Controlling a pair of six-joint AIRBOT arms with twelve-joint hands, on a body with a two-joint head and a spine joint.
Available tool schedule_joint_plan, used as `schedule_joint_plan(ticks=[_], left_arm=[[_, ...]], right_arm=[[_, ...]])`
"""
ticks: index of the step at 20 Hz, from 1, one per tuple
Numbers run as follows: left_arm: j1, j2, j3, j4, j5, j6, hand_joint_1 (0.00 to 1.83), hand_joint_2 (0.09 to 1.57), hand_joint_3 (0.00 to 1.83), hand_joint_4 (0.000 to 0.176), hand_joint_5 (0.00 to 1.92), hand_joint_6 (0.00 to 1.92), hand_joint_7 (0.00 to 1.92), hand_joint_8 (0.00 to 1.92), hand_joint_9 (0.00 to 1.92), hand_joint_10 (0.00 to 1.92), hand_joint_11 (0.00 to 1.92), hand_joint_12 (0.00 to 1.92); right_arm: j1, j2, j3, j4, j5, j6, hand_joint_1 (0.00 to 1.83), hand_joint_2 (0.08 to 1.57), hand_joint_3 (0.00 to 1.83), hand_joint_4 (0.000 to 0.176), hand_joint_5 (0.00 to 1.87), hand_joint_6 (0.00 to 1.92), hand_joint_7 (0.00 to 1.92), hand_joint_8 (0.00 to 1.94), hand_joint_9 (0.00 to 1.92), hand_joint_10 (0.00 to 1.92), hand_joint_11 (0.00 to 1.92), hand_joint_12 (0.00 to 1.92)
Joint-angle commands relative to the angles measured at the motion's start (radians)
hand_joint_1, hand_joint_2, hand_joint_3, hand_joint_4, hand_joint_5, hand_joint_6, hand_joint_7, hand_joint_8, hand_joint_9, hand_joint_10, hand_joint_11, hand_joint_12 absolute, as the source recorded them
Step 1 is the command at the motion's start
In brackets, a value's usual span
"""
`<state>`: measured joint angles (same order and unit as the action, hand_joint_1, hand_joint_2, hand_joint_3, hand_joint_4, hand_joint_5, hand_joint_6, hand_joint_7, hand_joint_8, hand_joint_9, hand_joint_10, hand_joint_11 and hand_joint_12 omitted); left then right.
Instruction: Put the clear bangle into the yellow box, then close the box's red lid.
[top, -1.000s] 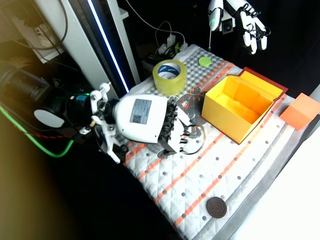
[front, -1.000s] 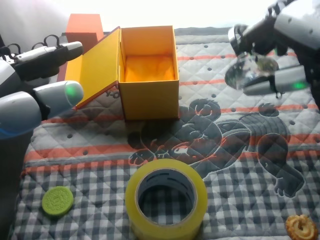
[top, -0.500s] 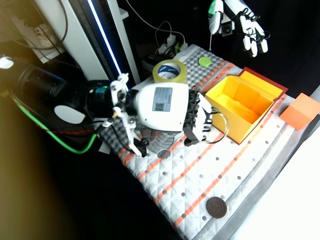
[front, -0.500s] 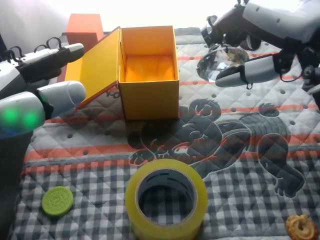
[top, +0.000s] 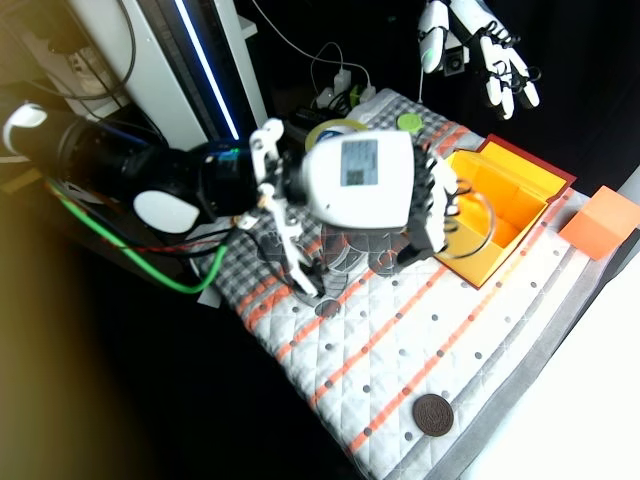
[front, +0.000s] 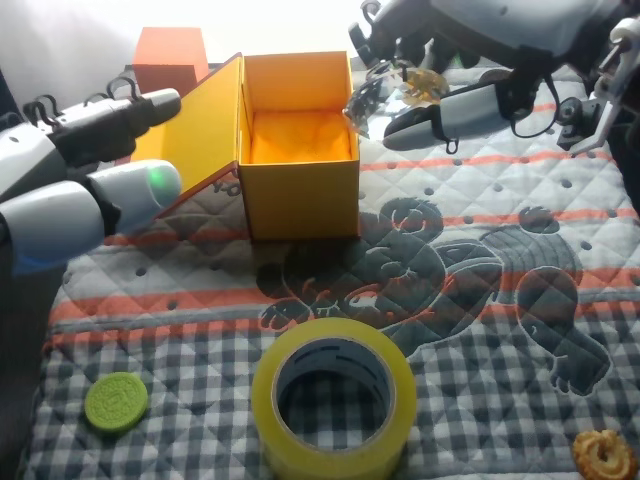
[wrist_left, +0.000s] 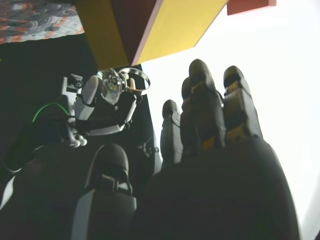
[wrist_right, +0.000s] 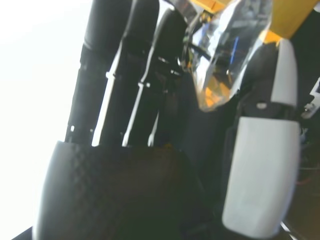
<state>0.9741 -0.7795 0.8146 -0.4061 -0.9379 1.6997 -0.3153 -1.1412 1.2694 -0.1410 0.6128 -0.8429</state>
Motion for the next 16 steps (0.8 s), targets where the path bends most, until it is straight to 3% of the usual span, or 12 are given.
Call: schedule_joint_plan(ticks=[1, 7, 15, 16], left_arm=[[-0.018, -0.004, 0.007, 0.015, -0.102, -0.008, 0.00, 1.22, 0.00, 0.175, 0.24, 0.00, 0.28, 0.00, 0.35, 0.00, 0.01, 0.09], [-0.030, -0.019, 0.021, 0.016, -0.081, -0.009, 0.02, 1.21, 0.00, 0.153, 0.30, 0.01, 0.29, 0.00, 0.35, 0.00, 0.03, 0.10], [-0.043, -0.037, 0.033, 0.020, -0.064, -0.010, 0.04, 1.21, 0.00, 0.153, 0.30, 0.01, 0.29, 0.00, 0.35, 0.01, 0.02, 0.10], [-0.045, -0.038, 0.034, 0.021, -0.065, -0.010, 0.04, 1.21, 0.00, 0.166, 0.28, 0.00, 0.29, 0.00, 0.36, 0.01, 0.02, 0.11]], right_arm=[[0.030, 0.002, 0.006, 0.020, 0.154, 0.005, 1.28, 1.04, 0.00, 0.000, 1.01, 0.83, 1.32, 0.52, 1.53, 0.00, 1.28, 0.84], [0.061, -0.037, 0.022, 0.002, 0.146, 0.005, 1.29, 1.04, 0.00, 0.000, 1.03, 0.75, 1.32, 0.55, 1.53, 0.01, 1.27, 0.86], [0.089, -0.096, 0.055, -0.001, 0.125, 0.004, 1.29, 1.03, 0.00, 0.000, 1.08, 0.65, 1.30, 0.60, 1.52, 0.01, 1.17, 1.01], [0.091, -0.102, 0.057, -0.001, 0.124, 0.004, 1.29, 1.04, 0.00, 0.000, 1.07, 0.62, 1.29, 0.65, 1.58, 0.03, 1.20, 1.06]])
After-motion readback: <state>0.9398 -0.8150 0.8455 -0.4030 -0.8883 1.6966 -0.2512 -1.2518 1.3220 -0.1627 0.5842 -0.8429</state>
